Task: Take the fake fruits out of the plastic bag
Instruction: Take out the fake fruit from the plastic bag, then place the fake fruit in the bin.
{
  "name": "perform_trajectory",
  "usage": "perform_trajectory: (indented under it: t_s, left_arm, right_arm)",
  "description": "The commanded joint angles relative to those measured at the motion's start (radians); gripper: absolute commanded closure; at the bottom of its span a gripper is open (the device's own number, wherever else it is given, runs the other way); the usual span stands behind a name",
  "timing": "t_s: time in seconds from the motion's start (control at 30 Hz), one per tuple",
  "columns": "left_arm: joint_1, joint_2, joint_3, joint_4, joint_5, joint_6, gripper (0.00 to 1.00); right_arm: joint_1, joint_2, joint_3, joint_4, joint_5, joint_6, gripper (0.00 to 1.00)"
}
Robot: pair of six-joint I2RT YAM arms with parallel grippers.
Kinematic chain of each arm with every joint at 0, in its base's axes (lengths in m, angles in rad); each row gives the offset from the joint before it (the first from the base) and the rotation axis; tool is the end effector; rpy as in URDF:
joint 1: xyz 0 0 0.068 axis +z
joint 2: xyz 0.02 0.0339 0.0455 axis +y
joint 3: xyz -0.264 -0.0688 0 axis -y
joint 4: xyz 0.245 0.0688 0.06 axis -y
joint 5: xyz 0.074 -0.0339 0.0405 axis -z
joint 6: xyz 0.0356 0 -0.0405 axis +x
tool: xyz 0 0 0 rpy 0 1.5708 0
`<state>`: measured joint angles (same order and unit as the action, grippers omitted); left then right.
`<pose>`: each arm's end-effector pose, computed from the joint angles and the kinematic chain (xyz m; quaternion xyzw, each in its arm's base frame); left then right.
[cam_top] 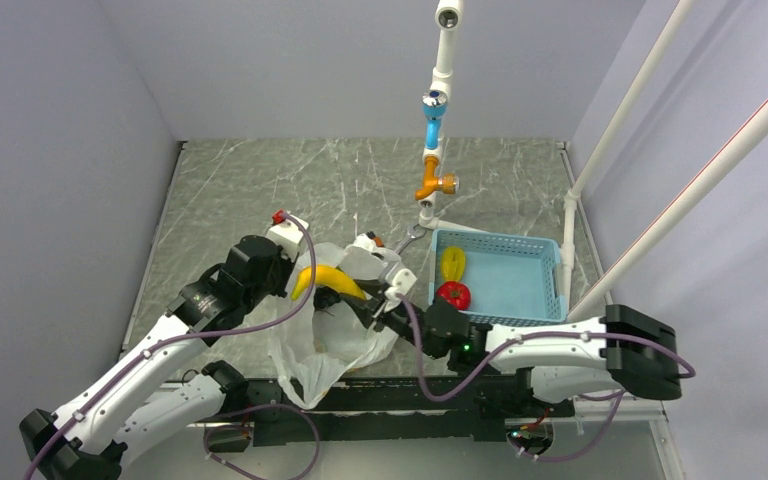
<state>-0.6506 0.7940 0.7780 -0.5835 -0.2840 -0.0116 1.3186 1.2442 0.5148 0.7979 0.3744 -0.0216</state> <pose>0.1415 -0.0951 0.2968 0.2123 0.8519 -0.0319 0.4777 0.0787 0.2532 0.2523 -0.3098 0.6100 0.3325 0.6491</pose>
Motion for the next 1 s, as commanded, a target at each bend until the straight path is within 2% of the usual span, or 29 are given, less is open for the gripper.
perform_trajectory:
  t_s: [0.0, 0.07, 0.23, 0.5, 0.6, 0.67, 0.73, 0.77, 0.8, 0.87, 0.9, 0.97]
  left_arm:
    - [-0.004, 0.001, 0.020, 0.030, 0.022, 0.000, 1.00]
    - [-0.002, -0.003, 0.017, 0.031, 0.016, -0.001, 1.00]
    - [-0.002, 0.006, 0.021, 0.029, 0.018, -0.001, 1.00]
    - [-0.003, -0.001, 0.022, 0.026, 0.010, -0.001, 1.00]
    - [-0.002, -0.003, 0.021, 0.026, 0.006, -0.001, 1.00]
    - [-0.003, -0.002, 0.023, 0.024, 0.006, -0.001, 1.00]
    - [-0.002, 0.002, 0.023, 0.022, 0.008, -0.001, 1.00]
    - [-0.002, 0.004, 0.023, 0.023, 0.007, -0.001, 1.00]
    - [-0.003, 0.005, 0.024, 0.022, 0.009, -0.001, 1.00]
    - [-0.003, 0.009, 0.025, 0.022, 0.009, 0.000, 1.00]
    - [-0.003, 0.010, 0.025, 0.020, 0.007, -0.001, 1.00]
    - [-0.003, 0.012, 0.026, 0.019, 0.007, -0.001, 1.00]
  right_arm:
    - [0.000, -0.145, -0.025, 0.065, -0.030, 0.082, 1.00]
    - [-0.001, -0.212, -0.009, -0.003, 0.003, 0.112, 1.00]
    - [-0.001, -0.407, -0.034, -0.167, 0.209, 0.166, 1.00]
    - [-0.007, -0.756, -0.162, -0.500, 0.707, 0.346, 1.00]
    - [-0.019, -0.891, -0.183, -0.728, 0.899, 0.563, 1.00]
    - [-0.028, -0.949, -0.146, -1.090, 1.017, 0.905, 1.00]
    - [-0.030, -0.969, -0.098, -1.505, 1.077, 1.324, 1.00]
    - [-0.031, -0.963, -0.084, -1.625, 1.093, 1.411, 1.00]
    - [-0.031, -0.950, -0.073, -1.634, 1.096, 1.358, 1.00]
    - [-0.044, -0.890, -0.049, -1.529, 1.084, 1.177, 1.00]
    - [-0.059, -0.844, -0.024, -1.541, 1.064, 1.166, 1.00]
    - [-0.127, -0.718, 0.043, -1.675, 1.010, 1.306, 1.00]
